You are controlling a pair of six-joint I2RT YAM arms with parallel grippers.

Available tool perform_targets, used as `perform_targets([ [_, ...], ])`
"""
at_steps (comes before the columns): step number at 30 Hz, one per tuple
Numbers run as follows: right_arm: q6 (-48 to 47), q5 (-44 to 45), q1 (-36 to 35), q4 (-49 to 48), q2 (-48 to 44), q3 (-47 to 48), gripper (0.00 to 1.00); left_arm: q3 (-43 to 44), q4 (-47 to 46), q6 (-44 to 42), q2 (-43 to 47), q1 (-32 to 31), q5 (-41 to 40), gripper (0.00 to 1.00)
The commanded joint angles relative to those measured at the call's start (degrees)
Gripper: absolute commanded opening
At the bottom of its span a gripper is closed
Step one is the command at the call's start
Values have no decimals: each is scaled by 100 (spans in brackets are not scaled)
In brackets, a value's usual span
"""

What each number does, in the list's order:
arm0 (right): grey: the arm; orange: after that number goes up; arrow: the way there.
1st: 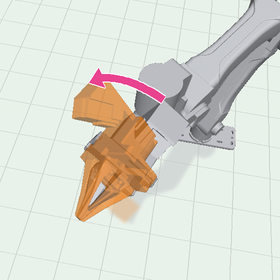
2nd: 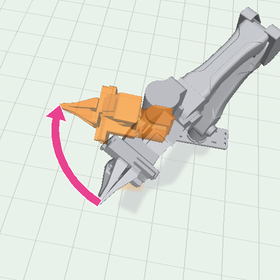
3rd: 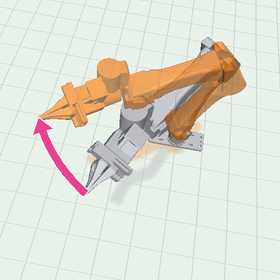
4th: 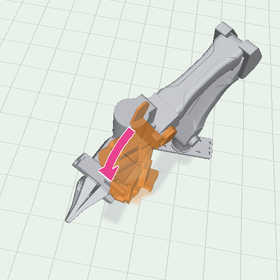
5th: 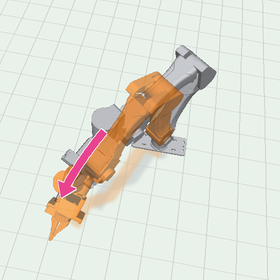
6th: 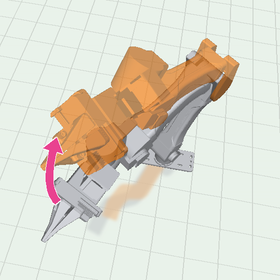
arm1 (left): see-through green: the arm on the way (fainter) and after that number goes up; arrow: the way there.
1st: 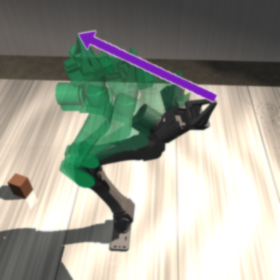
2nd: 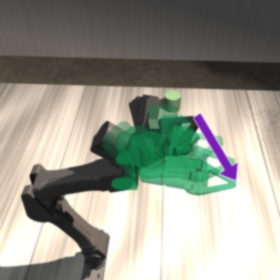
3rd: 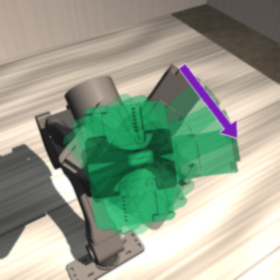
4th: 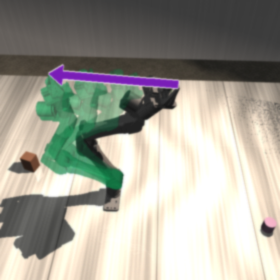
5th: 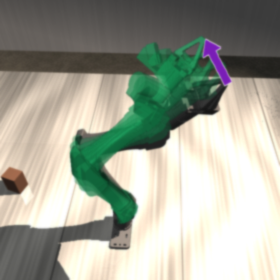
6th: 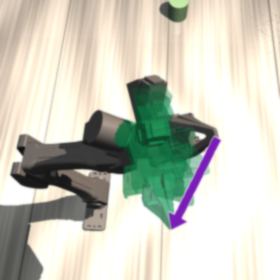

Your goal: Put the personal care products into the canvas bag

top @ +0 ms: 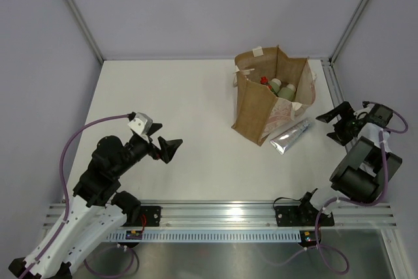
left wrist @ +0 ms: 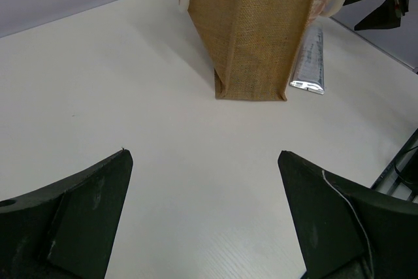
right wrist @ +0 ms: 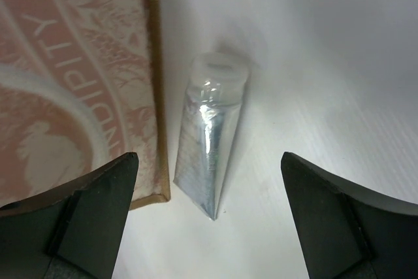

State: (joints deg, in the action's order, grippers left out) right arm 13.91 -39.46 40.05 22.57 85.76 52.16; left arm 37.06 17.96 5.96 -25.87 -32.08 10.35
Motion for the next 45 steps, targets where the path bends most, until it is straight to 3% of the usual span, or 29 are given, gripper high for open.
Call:
perform_targets([
  [1, 287, 974, -304, -174, 327, 373, 100, 38, -178, 29, 12, 0, 117, 99],
  [6, 542, 1775, -1050, -86, 1074, 733, 100, 12, -161, -7, -6, 8, 11, 99],
  [13, 929, 2153, -1394, 379, 1742, 1463, 100, 12, -126, -59, -6, 17, -94, 99],
  [20, 885, 2031, -1553, 1162, 1796, 1560, 99, 12, -108, -51, -6, 43, -86, 99],
  [33, 1166, 2530, -1930, 1276, 1953, 1797, 98, 38, -99, -16, 3, 61, -24, 99],
  [36, 1202, 2628, -2019, 1303, 2033, 1894, 90, 47, -90, -16, 29, 61, -50, 99],
  [37, 1193, 2602, -2036, 1312, 2076, 1929, 82, 47, -82, -16, 29, 70, -42, 99],
  [40, 1149, 2514, -2037, 1391, 2156, 2035, 69, 56, -82, -16, 55, 79, -42, 99],
  [45, 1096, 2601, -2019, 1312, 2024, 1912, 56, 56, -73, -16, 82, 87, -33, 99],
])
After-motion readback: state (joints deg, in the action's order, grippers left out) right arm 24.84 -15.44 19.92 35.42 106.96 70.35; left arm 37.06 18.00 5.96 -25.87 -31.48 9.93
